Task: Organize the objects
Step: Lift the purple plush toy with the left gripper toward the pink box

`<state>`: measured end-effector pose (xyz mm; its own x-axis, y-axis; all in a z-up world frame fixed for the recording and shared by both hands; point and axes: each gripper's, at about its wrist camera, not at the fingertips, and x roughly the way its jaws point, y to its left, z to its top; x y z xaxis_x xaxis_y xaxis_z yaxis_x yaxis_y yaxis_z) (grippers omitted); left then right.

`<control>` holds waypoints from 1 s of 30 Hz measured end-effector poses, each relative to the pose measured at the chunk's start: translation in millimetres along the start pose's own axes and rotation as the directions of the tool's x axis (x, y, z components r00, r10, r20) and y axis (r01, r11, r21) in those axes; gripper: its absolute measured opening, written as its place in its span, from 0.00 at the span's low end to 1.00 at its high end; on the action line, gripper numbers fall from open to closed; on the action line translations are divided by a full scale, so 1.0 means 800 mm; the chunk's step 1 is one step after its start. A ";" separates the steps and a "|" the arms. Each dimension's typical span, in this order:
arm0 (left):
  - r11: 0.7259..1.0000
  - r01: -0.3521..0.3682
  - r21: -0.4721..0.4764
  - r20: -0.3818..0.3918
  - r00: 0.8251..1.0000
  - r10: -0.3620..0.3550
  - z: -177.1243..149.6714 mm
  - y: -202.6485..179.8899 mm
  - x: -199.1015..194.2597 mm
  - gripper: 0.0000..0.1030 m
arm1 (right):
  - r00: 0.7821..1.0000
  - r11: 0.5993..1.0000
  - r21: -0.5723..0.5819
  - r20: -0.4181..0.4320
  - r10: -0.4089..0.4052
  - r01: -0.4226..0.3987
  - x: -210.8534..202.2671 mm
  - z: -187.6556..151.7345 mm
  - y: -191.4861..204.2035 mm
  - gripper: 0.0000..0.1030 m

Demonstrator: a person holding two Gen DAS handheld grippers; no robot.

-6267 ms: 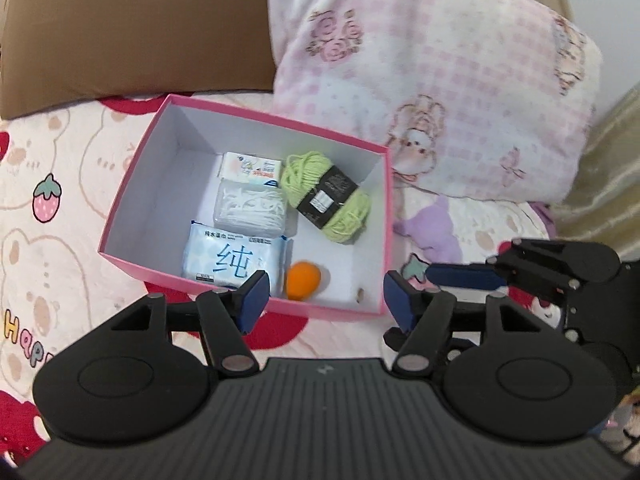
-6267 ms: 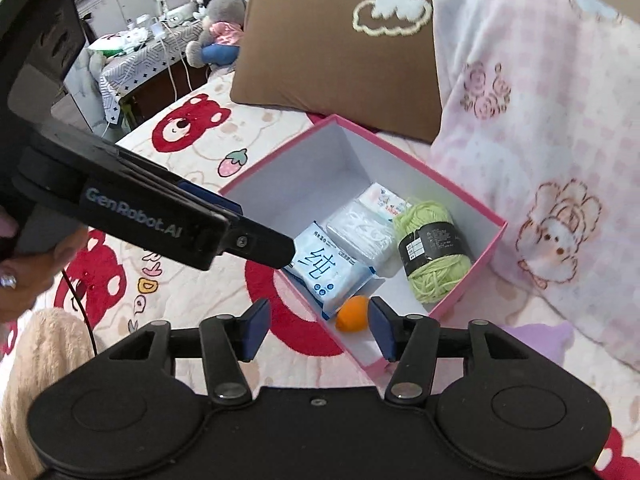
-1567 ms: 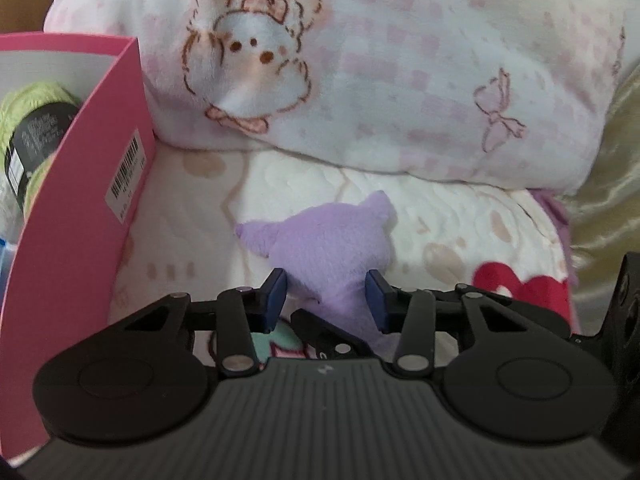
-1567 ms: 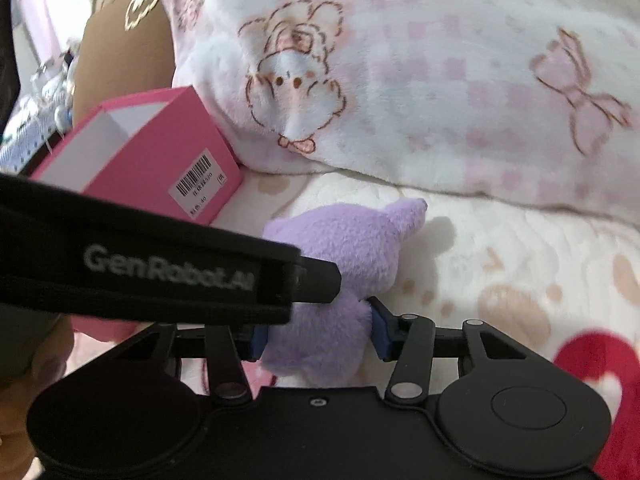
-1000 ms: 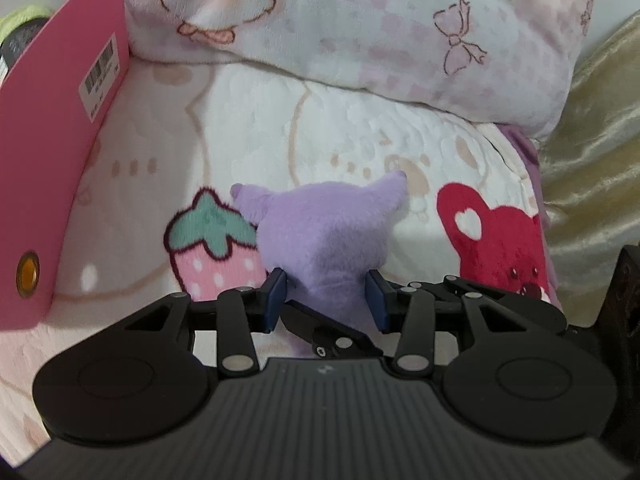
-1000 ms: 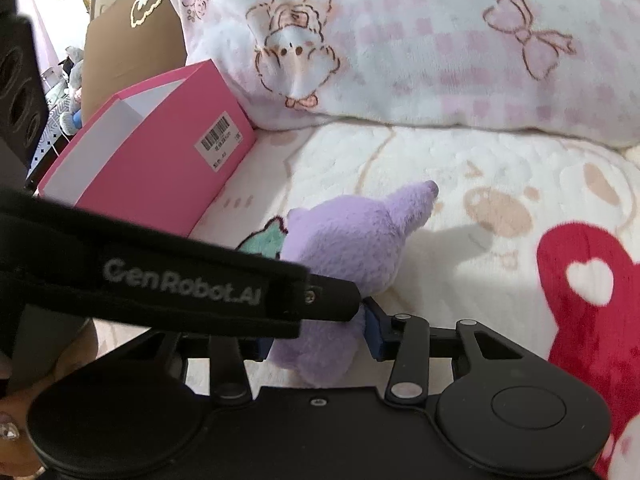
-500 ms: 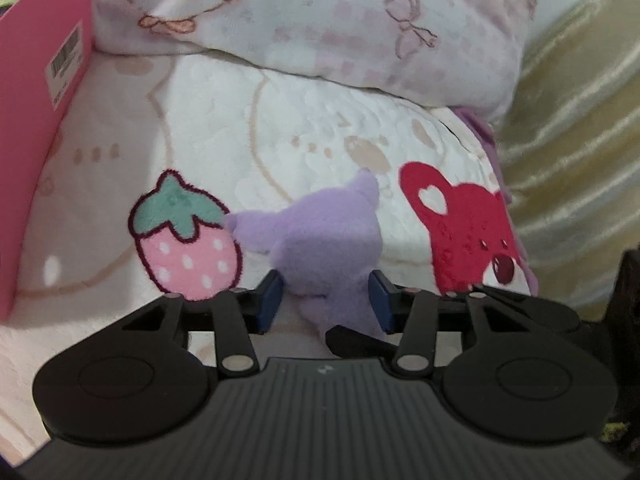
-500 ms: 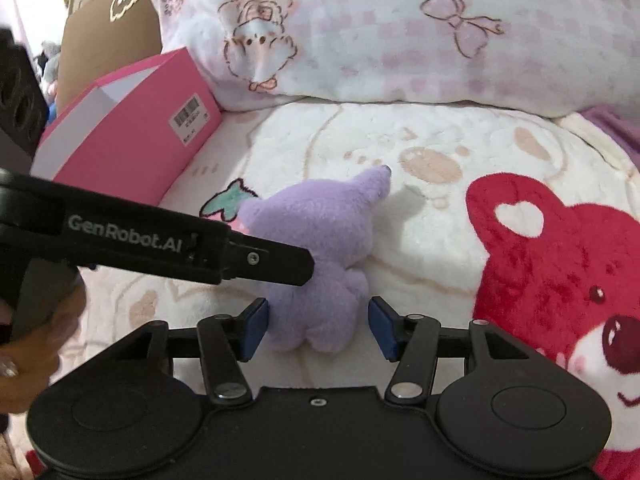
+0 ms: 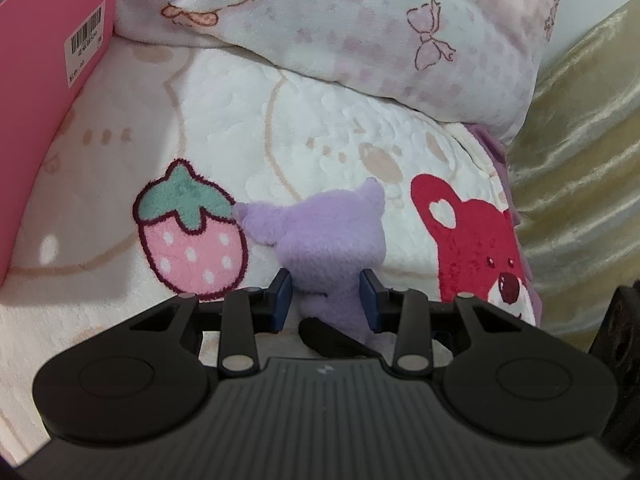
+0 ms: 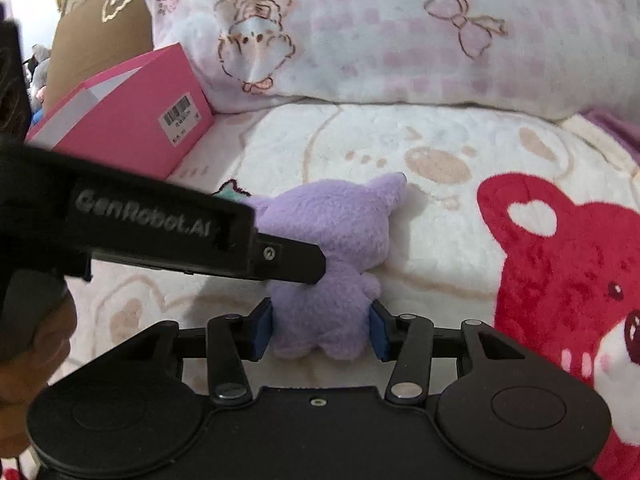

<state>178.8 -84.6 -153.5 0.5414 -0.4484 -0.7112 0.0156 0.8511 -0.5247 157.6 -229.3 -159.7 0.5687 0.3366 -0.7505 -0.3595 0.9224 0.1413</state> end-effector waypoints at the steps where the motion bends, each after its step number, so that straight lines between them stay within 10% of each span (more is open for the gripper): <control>1: 1.000 0.003 0.000 0.002 1.000 -0.003 -0.001 -0.002 -0.003 0.34 | 1.000 1.000 -0.009 0.010 0.000 0.000 -0.005 -0.001 0.001 0.48; 30: 0.998 -0.025 0.052 -0.079 0.996 0.029 -0.029 -0.032 -0.149 0.34 | 0.998 0.998 -0.032 -0.027 0.051 -0.052 -0.117 -0.005 0.081 0.48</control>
<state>94.2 -59.6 -66.3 0.4732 -0.4436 -0.7611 0.0461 0.8752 -0.4815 78.1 -201.6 -83.2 0.5295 0.3778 -0.7595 -0.4122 0.8971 0.1589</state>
